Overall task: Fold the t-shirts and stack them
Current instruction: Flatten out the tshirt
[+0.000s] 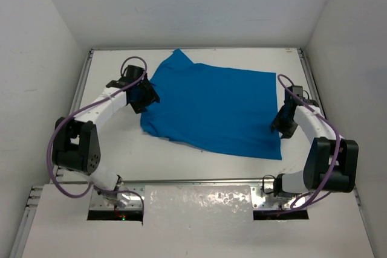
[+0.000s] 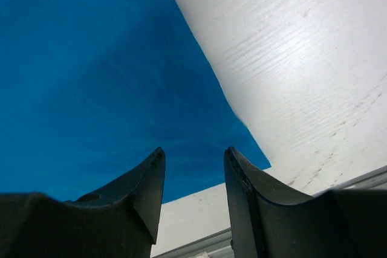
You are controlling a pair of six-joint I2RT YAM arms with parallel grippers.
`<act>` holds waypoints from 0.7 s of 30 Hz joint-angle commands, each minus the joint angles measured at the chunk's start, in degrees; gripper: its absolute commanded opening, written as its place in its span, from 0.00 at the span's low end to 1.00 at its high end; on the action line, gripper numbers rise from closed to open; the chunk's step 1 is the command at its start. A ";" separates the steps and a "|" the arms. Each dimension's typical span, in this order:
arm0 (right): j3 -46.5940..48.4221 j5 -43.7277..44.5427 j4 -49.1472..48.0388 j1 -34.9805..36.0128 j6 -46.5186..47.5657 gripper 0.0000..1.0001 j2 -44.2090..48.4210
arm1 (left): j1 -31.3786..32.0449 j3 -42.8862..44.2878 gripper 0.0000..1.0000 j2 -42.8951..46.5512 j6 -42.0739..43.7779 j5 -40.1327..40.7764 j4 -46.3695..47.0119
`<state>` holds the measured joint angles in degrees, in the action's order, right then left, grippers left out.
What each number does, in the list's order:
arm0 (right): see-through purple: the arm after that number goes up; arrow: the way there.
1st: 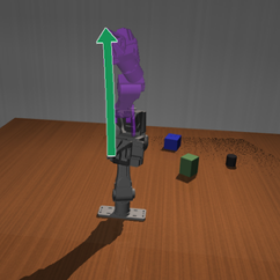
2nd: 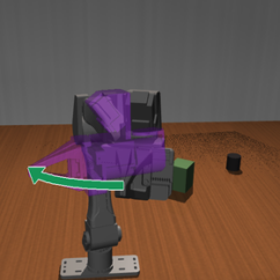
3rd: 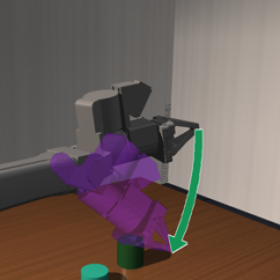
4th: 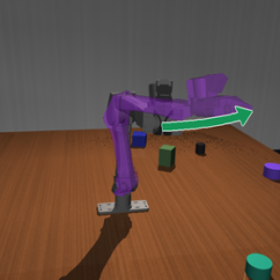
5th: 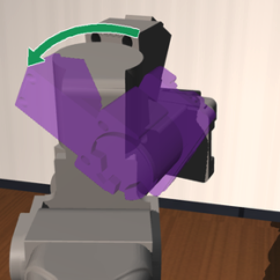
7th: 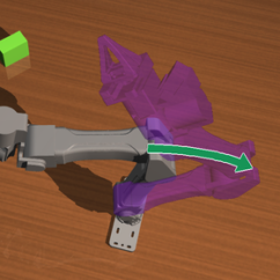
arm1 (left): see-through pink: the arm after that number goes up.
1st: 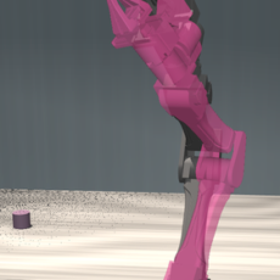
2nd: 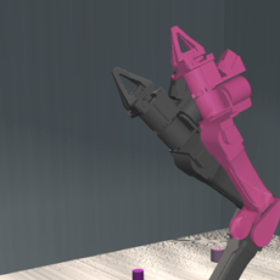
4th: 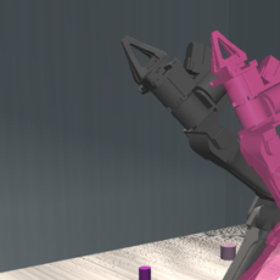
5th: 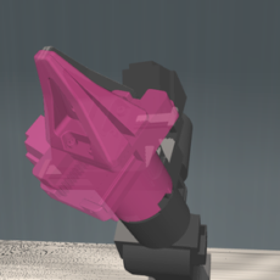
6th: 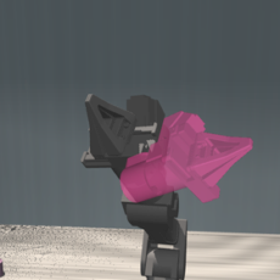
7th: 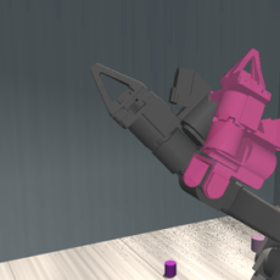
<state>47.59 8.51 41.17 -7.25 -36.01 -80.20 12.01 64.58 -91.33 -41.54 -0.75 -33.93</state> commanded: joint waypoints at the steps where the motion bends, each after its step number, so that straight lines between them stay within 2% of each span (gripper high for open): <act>1: -2.23 -2.27 1.46 0.39 -1.86 0.42 2.50 | 0.47 -1.98 0.60 4.40 4.71 2.25 -3.51; 4: -8.81 -2.71 1.37 0.39 -6.87 0.42 6.37 | 0.47 -6.63 0.60 6.25 4.19 1.02 -2.29; 10: -12.43 -1.65 2.79 0.39 -13.03 0.42 8.22 | 1.44 -12.18 0.58 9.41 2.34 1.02 -0.70; 17: -12.44 -1.31 0.50 0.30 -15.58 0.42 7.96 | 3.19 -18.78 0.56 11.70 -1.43 1.02 4.04; 21: -13.66 -1.30 -3.09 0.39 -16.37 0.42 6.64 | 3.46 -20.37 0.55 9.51 -2.58 1.54 7.12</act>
<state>34.54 6.72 41.71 -7.03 -50.28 -73.19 14.98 44.53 -81.52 -42.35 -0.01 -31.51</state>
